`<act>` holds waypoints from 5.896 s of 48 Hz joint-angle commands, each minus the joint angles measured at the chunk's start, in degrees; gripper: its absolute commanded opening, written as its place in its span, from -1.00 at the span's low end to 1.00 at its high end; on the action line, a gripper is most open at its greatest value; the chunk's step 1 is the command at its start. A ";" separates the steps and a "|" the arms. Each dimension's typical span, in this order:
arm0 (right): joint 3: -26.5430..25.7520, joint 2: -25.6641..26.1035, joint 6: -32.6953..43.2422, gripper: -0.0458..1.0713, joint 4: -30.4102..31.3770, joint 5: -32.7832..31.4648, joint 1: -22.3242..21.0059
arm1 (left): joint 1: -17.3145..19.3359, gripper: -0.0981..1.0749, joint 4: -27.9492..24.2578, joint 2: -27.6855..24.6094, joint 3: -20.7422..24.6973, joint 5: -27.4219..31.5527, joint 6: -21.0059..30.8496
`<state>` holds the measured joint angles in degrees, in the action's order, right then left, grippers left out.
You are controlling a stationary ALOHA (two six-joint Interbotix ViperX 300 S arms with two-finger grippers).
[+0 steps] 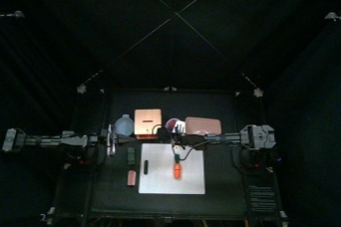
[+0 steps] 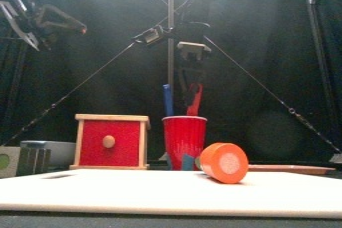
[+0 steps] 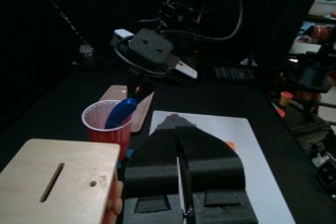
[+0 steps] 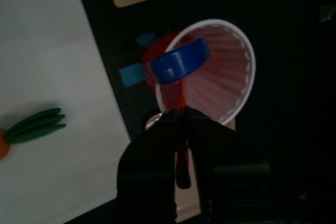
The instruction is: Cut carrot
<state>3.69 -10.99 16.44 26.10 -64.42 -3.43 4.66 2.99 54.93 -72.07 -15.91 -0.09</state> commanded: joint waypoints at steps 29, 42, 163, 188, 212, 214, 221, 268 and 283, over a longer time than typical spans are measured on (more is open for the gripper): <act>-0.70 13.27 0.88 -0.31 4.04 -4.13 -0.26 | 1.23 -0.68 -0.09 -0.26 1.05 -0.26 0.00; -1.14 18.02 1.32 -0.31 4.75 -3.16 -0.26 | 1.23 -0.66 -0.18 -0.35 1.05 -0.26 -0.18; 43.24 43.86 10.99 -0.33 -14.85 64.78 -0.70 | -4.57 0.25 -2.02 -43.15 21.09 -18.11 -0.35; 44.38 43.24 11.16 -0.30 -16.70 63.90 0.79 | -4.57 -0.25 -3.08 -43.24 21.09 -18.19 -0.53; 44.38 42.63 11.07 0.80 -18.02 58.18 1.05 | -5.45 -0.26 -6.24 -43.42 20.74 -21.18 -0.44; 44.21 42.63 11.07 0.80 -18.02 58.18 1.05 | -5.45 -0.26 -6.33 -43.51 20.57 -21.18 -0.44; 43.42 42.98 11.07 0.78 -18.11 58.01 0.88 | -5.71 -0.26 -6.33 -43.95 20.04 -21.09 -0.26; 43.86 41.66 11.16 -0.10 -21.09 57.83 3.25 | -6.24 -0.26 -5.89 -46.14 18.37 -20.92 -0.18; 49.83 40.61 11.07 -0.43 -28.74 59.41 7.56 | -7.91 -0.26 -5.45 -50.63 18.81 -17.49 0.26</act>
<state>52.38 29.36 27.33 -0.26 -5.45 2.72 -2.46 -2.64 4.92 -53.00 -34.89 0.35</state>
